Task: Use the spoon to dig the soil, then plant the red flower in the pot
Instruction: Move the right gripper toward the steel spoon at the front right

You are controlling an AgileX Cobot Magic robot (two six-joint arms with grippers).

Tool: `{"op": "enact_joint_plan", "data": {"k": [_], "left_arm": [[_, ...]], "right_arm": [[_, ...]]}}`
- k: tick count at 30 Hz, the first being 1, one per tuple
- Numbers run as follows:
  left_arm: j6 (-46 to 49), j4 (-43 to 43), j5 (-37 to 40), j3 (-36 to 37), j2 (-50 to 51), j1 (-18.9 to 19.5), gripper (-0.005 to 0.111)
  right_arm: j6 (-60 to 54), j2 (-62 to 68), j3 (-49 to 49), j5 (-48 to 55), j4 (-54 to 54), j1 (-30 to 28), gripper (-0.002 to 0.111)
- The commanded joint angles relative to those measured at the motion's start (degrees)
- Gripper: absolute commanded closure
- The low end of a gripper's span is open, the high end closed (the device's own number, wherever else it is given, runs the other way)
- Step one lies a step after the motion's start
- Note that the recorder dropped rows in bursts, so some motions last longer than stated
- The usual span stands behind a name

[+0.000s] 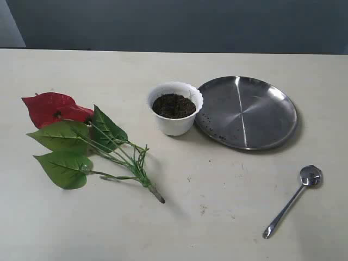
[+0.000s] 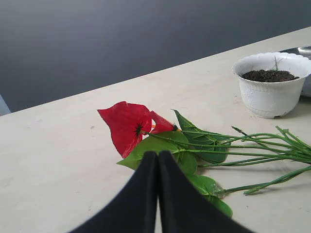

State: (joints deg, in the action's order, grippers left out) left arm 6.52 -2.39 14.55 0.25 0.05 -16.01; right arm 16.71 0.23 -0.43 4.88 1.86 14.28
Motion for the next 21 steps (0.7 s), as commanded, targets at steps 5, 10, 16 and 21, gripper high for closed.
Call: {"op": "enact_joint_plan", "data": {"k": [5,10,16,21], "left_arm": [[-0.2,0.1,-0.7,-0.2,-0.1,-0.2,0.106],[-0.2,0.1,-0.7,-0.2,-0.1,-0.2,0.106],[-0.2,0.1,-0.7,-0.2,-0.1,-0.2,0.106],[-0.1,0.1,-0.7,-0.2,-0.1,-0.2,0.106]], "right_arm": [[1.6,-0.2,0.4,-13.2,5.4,-0.2,0.108],[5.0,-0.2,0.4,-16.6,17.2,-0.2,0.108],[5.0,-0.2,0.4,-22.2,18.1,-0.2,0.108],[17.4,-0.2,-0.8,-28.2,6.0,0.0,0.108]]}}
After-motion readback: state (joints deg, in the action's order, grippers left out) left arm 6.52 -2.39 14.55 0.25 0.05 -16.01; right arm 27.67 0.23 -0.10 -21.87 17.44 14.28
